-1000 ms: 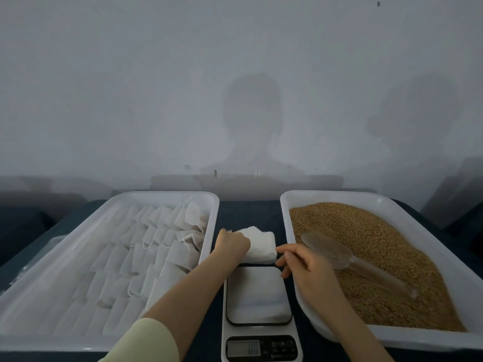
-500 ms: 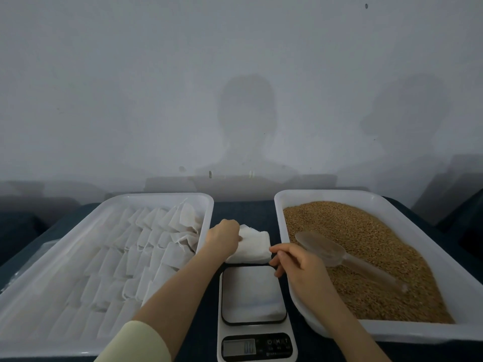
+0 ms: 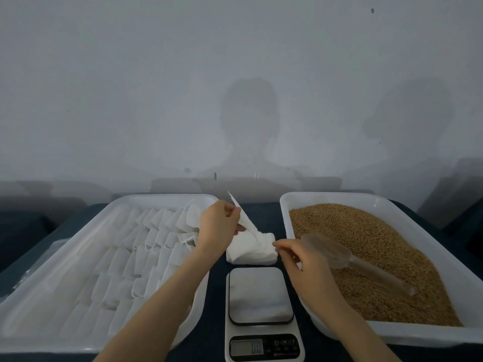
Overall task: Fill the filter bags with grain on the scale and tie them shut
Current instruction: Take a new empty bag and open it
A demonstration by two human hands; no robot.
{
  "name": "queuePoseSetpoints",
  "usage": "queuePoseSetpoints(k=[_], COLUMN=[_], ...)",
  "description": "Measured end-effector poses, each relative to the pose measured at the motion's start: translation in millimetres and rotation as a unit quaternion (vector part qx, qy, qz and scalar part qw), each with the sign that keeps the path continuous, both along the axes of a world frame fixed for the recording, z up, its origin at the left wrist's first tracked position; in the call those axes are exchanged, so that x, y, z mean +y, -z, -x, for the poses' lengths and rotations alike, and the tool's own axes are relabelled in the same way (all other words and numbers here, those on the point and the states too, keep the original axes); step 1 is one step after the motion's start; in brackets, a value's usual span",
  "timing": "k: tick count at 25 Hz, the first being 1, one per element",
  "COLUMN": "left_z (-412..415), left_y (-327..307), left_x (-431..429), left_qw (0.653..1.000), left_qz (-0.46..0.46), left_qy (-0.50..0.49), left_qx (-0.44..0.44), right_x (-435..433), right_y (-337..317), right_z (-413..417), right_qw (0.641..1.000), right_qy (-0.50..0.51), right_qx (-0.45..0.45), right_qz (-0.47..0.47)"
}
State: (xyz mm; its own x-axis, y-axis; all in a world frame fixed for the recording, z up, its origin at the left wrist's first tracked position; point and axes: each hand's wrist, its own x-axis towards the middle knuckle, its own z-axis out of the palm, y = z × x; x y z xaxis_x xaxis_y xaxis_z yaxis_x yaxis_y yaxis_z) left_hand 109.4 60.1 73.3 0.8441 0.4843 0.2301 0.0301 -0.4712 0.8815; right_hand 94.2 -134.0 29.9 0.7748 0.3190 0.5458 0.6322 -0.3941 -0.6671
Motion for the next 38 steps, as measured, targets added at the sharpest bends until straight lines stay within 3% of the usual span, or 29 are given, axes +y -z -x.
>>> queuePoseSetpoints(k=[4,12,17,20,23,31,36,38], left_z=[30,56,59,61,61,63,61,61], left_y=[3,29,32,35,37,36,38,38], left_x=[-12,-14,-14,-16,-18,-14,-15,-15], left_qw=[0.991,0.966,0.966,0.971,0.972,0.963,0.977,0.981], left_qz=[0.128,0.212,0.196,0.132,0.092,0.139,0.095,0.077], left_qy=[0.045,0.137,0.169,0.197,0.214,0.227,0.188,0.173], left_qx=[0.003,0.048,0.020,0.020,0.038,0.033,0.042,0.042], right_x=[21,29,26,22,20,19,18,19], right_y=[2,13,11,5,3,1,1,3], right_z=[5,10,13,10,11,10,11,13], right_qw=[0.996,0.988,0.998,0.999,0.997,0.993,0.994,0.999], right_qy=[-0.014,0.004,-0.016,-0.019,-0.034,-0.049,0.000,0.009], right_qx=[-0.050,-0.103,-0.044,0.038,0.061,0.107,0.093,0.026], right_qz=[0.074,0.115,0.044,-0.014,-0.015,-0.022,-0.058,-0.023])
